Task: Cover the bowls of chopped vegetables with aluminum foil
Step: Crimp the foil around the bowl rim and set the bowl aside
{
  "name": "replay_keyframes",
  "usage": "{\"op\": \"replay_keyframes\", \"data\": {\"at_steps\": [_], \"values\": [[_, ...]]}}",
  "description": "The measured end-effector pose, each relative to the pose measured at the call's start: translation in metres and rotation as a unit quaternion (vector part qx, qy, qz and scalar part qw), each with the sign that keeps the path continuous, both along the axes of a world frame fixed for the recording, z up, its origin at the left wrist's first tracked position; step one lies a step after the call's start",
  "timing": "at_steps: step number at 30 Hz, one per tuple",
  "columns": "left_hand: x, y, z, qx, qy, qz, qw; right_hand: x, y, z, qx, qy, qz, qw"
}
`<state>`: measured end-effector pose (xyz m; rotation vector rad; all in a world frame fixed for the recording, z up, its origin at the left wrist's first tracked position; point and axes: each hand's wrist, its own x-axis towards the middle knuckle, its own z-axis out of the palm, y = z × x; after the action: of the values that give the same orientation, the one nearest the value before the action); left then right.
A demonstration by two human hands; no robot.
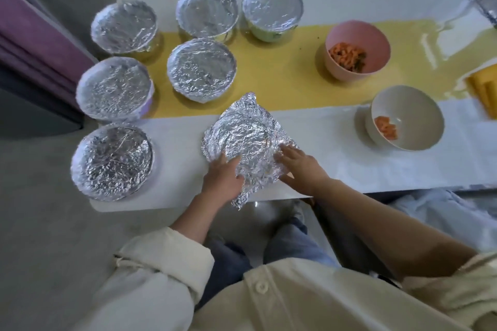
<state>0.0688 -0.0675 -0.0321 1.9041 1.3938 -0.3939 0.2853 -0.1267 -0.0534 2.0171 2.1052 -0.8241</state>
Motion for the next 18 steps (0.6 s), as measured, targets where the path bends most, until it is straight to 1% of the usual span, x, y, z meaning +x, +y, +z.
{"op": "replay_keyframes", "data": {"at_steps": [2,3,6,9,12,14,15,16,18], "values": [[0.021,-0.002,-0.002,0.008,0.011,-0.002,1.0,0.014,-0.002,-0.001,0.008,0.02,0.018,1.0],[0.03,-0.003,-0.003,0.017,0.0,0.007,1.0,0.021,-0.001,-0.001,0.006,0.025,0.027,0.999],[0.053,-0.009,-0.008,0.028,-0.018,0.058,0.998,0.044,-0.001,-0.001,0.007,0.043,0.055,0.998],[0.074,-0.019,-0.011,-0.005,0.013,0.042,0.999,0.066,-0.008,0.001,0.006,0.056,0.072,0.996],[0.093,-0.021,-0.009,0.015,0.038,0.053,0.998,0.082,-0.011,0.01,-0.007,0.107,0.075,0.991],[0.103,-0.017,-0.01,0.025,0.066,0.068,0.995,0.096,-0.004,0.025,0.021,0.143,0.05,0.988],[0.107,-0.015,-0.011,0.025,0.081,0.073,0.994,0.106,0.001,0.035,0.051,0.158,0.018,0.986],[0.112,-0.013,-0.01,0.029,0.089,0.083,0.992,0.118,0.007,0.046,0.095,0.175,-0.022,0.98],[0.125,-0.008,-0.01,0.066,0.081,0.121,0.987,0.148,0.015,0.062,0.19,0.197,-0.11,0.955]]}}
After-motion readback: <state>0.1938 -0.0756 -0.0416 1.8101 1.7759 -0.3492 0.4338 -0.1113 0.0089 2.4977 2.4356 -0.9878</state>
